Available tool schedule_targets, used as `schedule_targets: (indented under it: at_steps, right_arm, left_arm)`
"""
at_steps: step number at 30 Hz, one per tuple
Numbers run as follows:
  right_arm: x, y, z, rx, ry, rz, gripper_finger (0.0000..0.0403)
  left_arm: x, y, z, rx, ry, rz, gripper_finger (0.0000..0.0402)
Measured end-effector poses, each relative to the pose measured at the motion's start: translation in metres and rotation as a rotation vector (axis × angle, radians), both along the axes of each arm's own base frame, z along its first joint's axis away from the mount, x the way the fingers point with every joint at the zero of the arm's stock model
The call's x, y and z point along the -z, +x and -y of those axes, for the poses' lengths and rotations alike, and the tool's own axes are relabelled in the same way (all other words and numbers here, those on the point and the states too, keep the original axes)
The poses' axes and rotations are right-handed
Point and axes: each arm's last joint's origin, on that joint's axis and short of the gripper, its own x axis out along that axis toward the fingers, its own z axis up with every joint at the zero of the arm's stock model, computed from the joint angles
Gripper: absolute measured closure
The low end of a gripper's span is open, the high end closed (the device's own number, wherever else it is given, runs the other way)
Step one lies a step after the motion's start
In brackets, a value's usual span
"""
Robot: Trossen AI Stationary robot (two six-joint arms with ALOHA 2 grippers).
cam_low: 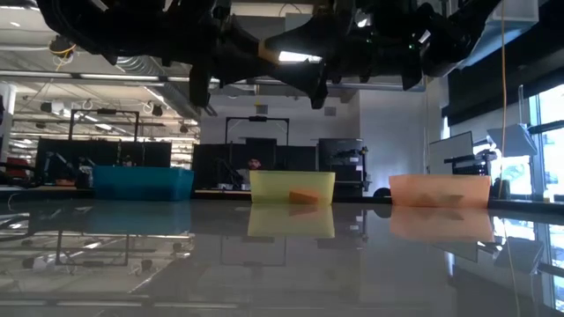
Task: Sort blocks by size
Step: Put the yellow square block into the blue bin
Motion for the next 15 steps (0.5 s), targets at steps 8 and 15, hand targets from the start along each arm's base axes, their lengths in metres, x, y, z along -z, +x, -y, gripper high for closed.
schedule_targets:
  at_steps: [8,15]
  right_arm:
    - [-0.018,-0.025,0.003,0.149,-0.12,-0.194,0.0125]
    - [-0.031,-0.055,0.005,0.311,-0.165,-0.372,0.0131]
  left_arm:
    - [-0.002,-0.004,-0.004,-0.176,-0.121,0.022,0.0284]
    - [-0.012,-0.023,-0.02,-0.504,-0.325,0.096,0.0284]
